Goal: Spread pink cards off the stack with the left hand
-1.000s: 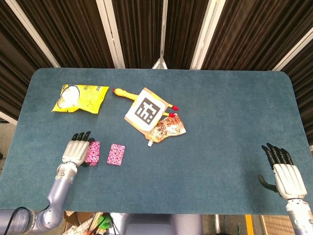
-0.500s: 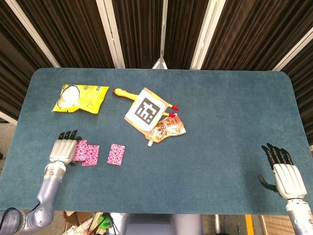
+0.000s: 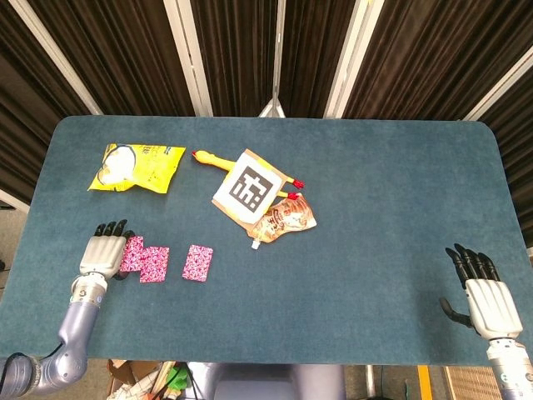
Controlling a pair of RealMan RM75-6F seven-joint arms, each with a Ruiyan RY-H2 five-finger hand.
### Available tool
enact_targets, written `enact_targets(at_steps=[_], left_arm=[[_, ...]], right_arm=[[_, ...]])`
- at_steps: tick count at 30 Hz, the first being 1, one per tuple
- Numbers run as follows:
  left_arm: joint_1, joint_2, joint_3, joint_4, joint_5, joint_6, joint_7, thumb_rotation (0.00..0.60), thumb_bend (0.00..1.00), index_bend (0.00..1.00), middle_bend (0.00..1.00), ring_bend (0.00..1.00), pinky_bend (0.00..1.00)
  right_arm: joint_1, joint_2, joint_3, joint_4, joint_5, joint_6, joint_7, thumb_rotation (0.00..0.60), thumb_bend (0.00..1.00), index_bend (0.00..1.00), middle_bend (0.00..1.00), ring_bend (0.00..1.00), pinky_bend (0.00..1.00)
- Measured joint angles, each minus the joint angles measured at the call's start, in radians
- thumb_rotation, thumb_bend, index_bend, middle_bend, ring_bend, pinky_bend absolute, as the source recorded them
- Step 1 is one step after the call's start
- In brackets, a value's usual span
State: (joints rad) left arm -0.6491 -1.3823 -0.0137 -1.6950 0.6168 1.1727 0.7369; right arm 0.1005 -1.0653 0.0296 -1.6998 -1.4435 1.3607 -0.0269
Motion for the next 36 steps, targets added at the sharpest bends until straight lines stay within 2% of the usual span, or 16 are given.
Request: enact_targets(at_steps=[4,9,12,25,29,32,36], left_arm=[[-0.003,0.002,0.005,0.009,-0.041,-0.003,0.033,0.600,0.43,0.33,0.00,0.00,0.00],[-0.003,0.009,0.012,0.031,-0.069,-0.025,0.047,0.600,0.23,0.10,0.00,0.00,0.00],[-0.002,0.009,0.012,0.034,-0.064,-0.034,0.041,0.600,0.20,0.02,0.00,0.00,0.00],[0.022,0.053,0.018,-0.037,-0.018,-0.014,0.002,0.600,0.17,0.00,0.00,0.00,0.00],[0.060,0.089,0.019,-0.086,0.065,0.024,-0.078,0.600,0.17,0.00,0.00,0.00,0.00],[0.107,0.122,0.034,-0.116,0.188,0.079,-0.155,0.600,0.17,0.00,0.00,0.00,0.00],[0.193,0.161,0.078,-0.119,0.422,0.196,-0.261,0.600,0.17,0.00,0.00,0.00,0.00]], right_arm=[[0.001,0.001,-0.001,0.002,-0.002,-0.001,0.005,0.600,0.36,0.00,0.00,0.00,0.02],[0.001,0.000,-0.001,0.002,-0.003,-0.002,0.002,0.600,0.36,0.00,0.00,0.00,0.02],[0.000,-0.001,-0.001,0.001,-0.003,0.000,0.000,0.600,0.36,0.00,0.00,0.00,0.02],[0.000,0.001,-0.001,0.002,-0.004,0.001,0.003,0.600,0.36,0.00,0.00,0.00,0.02],[0.000,0.001,-0.001,0.003,-0.008,0.003,0.001,0.600,0.36,0.00,0.00,0.00,0.02],[0.000,-0.002,-0.001,0.004,-0.011,0.005,-0.001,0.600,0.36,0.00,0.00,0.00,0.02],[-0.001,-0.006,0.000,0.008,-0.013,0.012,-0.009,0.600,0.36,0.00,0.00,0.00,0.02]])
